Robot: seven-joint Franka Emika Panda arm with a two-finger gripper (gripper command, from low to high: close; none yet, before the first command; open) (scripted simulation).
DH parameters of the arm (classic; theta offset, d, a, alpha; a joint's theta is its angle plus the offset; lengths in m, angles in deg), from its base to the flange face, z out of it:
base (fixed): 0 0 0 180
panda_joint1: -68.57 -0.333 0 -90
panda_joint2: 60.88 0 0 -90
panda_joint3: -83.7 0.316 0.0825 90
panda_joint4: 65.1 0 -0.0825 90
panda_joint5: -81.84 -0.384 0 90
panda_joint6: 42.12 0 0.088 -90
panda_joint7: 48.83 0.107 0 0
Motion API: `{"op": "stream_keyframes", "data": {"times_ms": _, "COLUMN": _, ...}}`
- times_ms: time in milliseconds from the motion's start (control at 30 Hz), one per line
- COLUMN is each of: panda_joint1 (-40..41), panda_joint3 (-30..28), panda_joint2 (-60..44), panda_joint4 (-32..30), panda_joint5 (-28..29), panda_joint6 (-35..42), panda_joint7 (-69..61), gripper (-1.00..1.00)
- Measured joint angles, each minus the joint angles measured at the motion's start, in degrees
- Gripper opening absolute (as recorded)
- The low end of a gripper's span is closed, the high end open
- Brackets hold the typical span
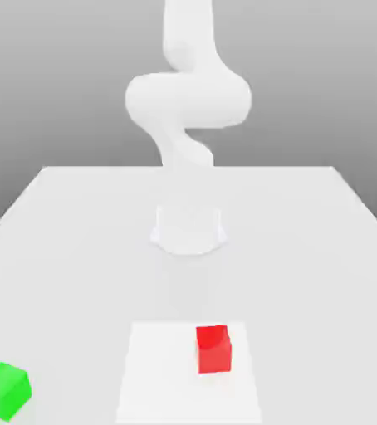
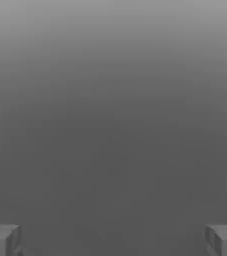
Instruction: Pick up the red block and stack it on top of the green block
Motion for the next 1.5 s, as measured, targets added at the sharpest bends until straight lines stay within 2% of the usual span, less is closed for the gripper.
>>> {"op": "stream_keyframes", "data": {"times_ms": 367, "panda_joint1": -2.2, "panda_joint3": 0.9, "panda_joint2": -23.6, "panda_joint4": -13.0, "panda_joint5": -1.3, "panda_joint6": -13.8, "panda_joint7": -1.0, "gripper": 0.00}}
{"op": "stream_keyframes", "data": {"times_ms": 633, "panda_joint1": -3.2, "panda_joint3": 1.9, "panda_joint2": -40.2, "panda_joint4": -22.2, "panda_joint5": 0.2, "panda_joint6": -23.4, "panda_joint7": 0.1, "gripper": 0.00}}
{"op": "stream_keyframes", "data": {"times_ms": 833, "panda_joint1": -3.8, "panda_joint3": 1.2, "panda_joint2": -52.6, "panda_joint4": -21.9, "panda_joint5": 1.9, "panda_joint6": -33.5, "panda_joint7": 1.3, "gripper": 0.00}}
{"op": "stream_keyframes", "data": {"times_ms": 867, "panda_joint1": -3.9, "panda_joint3": 0.9, "panda_joint2": -54.7, "panda_joint4": -21.6, "panda_joint5": 2.0, "panda_joint6": -35.3, "panda_joint7": 1.4, "gripper": -1.00}}
{"op": "stream_keyframes", "data": {"times_ms": 1100, "panda_joint1": -3.9, "panda_joint3": 1.0, "panda_joint2": -55.2, "panda_joint4": -21.5, "panda_joint5": 2.2, "panda_joint6": -35.7, "panda_joint7": 1.6, "gripper": -1.00}}
{"op": "stream_keyframes", "data": {"times_ms": 1300, "panda_joint1": -3.3, "panda_joint3": 1.8, "panda_joint2": -44.3, "panda_joint4": -23.1, "panda_joint5": 1.0, "panda_joint6": -26.4, "panda_joint7": 0.7, "gripper": -1.00}}
{"op": "stream_keyframes", "data": {"times_ms": 1500, "panda_joint1": 6.3, "panda_joint3": -3.9, "panda_joint2": -47.3, "panda_joint4": -12.9, "panda_joint5": -1.0, "panda_joint6": -18.9, "panda_joint7": 3.1, "gripper": -1.00}}
